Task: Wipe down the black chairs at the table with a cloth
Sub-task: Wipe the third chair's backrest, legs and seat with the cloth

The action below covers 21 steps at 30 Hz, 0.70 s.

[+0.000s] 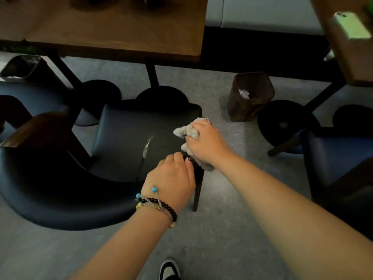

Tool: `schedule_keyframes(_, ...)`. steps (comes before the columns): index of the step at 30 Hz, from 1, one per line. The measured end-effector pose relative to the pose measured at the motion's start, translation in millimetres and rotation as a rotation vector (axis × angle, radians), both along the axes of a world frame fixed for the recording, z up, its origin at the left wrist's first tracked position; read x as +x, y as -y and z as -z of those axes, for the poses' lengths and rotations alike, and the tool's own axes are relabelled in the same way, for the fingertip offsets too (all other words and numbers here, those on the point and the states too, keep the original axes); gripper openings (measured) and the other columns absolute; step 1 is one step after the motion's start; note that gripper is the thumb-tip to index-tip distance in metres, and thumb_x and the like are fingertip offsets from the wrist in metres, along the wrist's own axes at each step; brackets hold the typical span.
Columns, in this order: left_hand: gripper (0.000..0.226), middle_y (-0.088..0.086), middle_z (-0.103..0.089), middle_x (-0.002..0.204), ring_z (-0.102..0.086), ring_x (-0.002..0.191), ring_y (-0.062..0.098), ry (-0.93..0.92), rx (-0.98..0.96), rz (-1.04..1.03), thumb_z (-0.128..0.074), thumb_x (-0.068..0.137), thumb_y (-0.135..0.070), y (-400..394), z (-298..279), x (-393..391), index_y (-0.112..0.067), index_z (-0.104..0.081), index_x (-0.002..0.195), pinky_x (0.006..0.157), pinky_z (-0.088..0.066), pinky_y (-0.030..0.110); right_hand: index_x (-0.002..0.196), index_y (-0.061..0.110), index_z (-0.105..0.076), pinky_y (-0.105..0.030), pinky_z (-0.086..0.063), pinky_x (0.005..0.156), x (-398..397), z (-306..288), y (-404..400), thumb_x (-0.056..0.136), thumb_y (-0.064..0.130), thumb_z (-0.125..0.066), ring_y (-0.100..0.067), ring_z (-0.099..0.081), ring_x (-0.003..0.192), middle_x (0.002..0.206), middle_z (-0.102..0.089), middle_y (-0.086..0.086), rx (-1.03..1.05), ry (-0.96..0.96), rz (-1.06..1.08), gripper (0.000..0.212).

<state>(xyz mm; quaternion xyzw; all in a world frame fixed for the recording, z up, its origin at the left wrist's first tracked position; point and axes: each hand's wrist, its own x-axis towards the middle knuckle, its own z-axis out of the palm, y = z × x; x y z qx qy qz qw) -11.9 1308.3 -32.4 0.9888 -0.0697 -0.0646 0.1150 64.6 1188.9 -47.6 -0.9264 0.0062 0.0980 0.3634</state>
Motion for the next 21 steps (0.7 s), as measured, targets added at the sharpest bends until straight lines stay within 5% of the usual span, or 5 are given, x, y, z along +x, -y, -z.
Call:
schedule_keyframes(6, 0.035, -0.008, -0.039, 0.064, -0.035, 0.05, 0.013, 0.226, 0.19, 0.049, -0.015, 0.1, -0.041, 3, 8, -3, -0.023, -0.036, 0.078, 0.043, -0.022, 0.028, 0.067, 0.018, -0.057, -0.029, -0.036, 0.058, 25, 6, 4, 0.085, 0.018, -0.056, -0.026, -0.059, 0.083, 0.076, -0.06, -0.001, -0.12, -0.025, 0.019, 0.018)
schedule_keyframes(8, 0.036, -0.008, -0.032, 0.059, -0.032, 0.049, 0.014, 0.32, 0.218, 0.042, -0.016, 0.099, -0.042, 2, 12, -5, -0.024, -0.032, 0.073, 0.043, -0.02, 0.029, 0.067, 0.019, -0.057, -0.029, -0.038, 0.063, 25, 7, 2, 0.084, 0.02, -0.056, -0.027, -0.06, 0.085, 0.078, -0.061, -0.002, -0.098, 0.007, 0.035, 0.017)
schedule_keyframes(12, 0.037, -0.005, -0.019, 0.055, -0.018, 0.044, 0.013, 0.588, 0.323, 0.12, -0.011, 0.096, -0.039, -2, 24, -5, -0.022, -0.019, 0.065, 0.043, -0.01, 0.027, 0.109, 0.011, -0.067, -0.036, -0.048, 0.083, 26, 10, 1, 0.093, 0.023, -0.05, -0.031, -0.06, 0.108, 0.113, -0.066, -0.013, -0.066, 0.088, 0.026, 0.027)
schedule_keyframes(16, 0.054, -0.005, -0.003, 0.053, -0.039, 0.035, 0.023, 0.788, 0.375, 0.18, -0.047, 0.095, -0.028, -1, 30, -7, -0.021, -0.004, 0.062, 0.044, -0.016, 0.02, 0.099, 0.018, -0.071, -0.028, -0.043, 0.064, 21, 31, 9, 0.08, 0.03, -0.064, -0.019, -0.064, 0.089, 0.089, -0.068, 0.001, 0.337, 0.177, 0.182, 0.023)
schedule_keyframes(21, 0.029, 0.001, -0.033, 0.061, -0.043, 0.05, 0.023, 0.997, 0.506, 0.226, -0.035, 0.097, -0.03, -1, 48, -2, -0.018, -0.059, 0.085, 0.045, -0.008, 0.025, 0.091, 0.011, -0.07, -0.025, -0.049, 0.061, 21, 62, 16, 0.088, 0.033, -0.061, -0.014, -0.062, 0.07, 0.077, -0.067, 0.001, 0.615, 0.345, 0.23, 0.024)
